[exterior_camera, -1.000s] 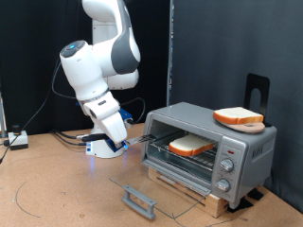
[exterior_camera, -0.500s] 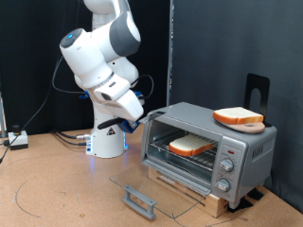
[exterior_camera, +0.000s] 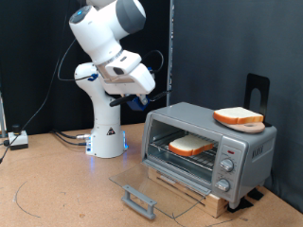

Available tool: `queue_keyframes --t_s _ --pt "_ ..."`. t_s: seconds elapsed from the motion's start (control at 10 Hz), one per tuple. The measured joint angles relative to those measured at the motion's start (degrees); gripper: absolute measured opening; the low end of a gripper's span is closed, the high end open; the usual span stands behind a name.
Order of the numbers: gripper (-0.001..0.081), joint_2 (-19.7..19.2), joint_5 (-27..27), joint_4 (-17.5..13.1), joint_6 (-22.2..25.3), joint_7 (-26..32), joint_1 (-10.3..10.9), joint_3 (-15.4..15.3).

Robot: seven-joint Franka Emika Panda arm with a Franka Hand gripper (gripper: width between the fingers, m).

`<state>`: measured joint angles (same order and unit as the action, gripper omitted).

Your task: Make a piece of toast with the oven

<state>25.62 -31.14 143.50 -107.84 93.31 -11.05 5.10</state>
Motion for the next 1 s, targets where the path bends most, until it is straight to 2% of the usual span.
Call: queue_keyframes --t_s 0.2,0.5,0.7,1.0 --pt "0.0394 -0.39 -0.16 0.14 1.76 0.71 0.25 0.03" --pt "0.0394 -0.40 -1.30 0.10 10.04 1.95 3.98 -1.61" --pt "0.0394 -0.07 -2.04 0.45 10.93 1.86 6.28 -4.10" --pt "0.0394 0.95 -4.11 1.72 9.66 -0.12 8.60 -9.08"
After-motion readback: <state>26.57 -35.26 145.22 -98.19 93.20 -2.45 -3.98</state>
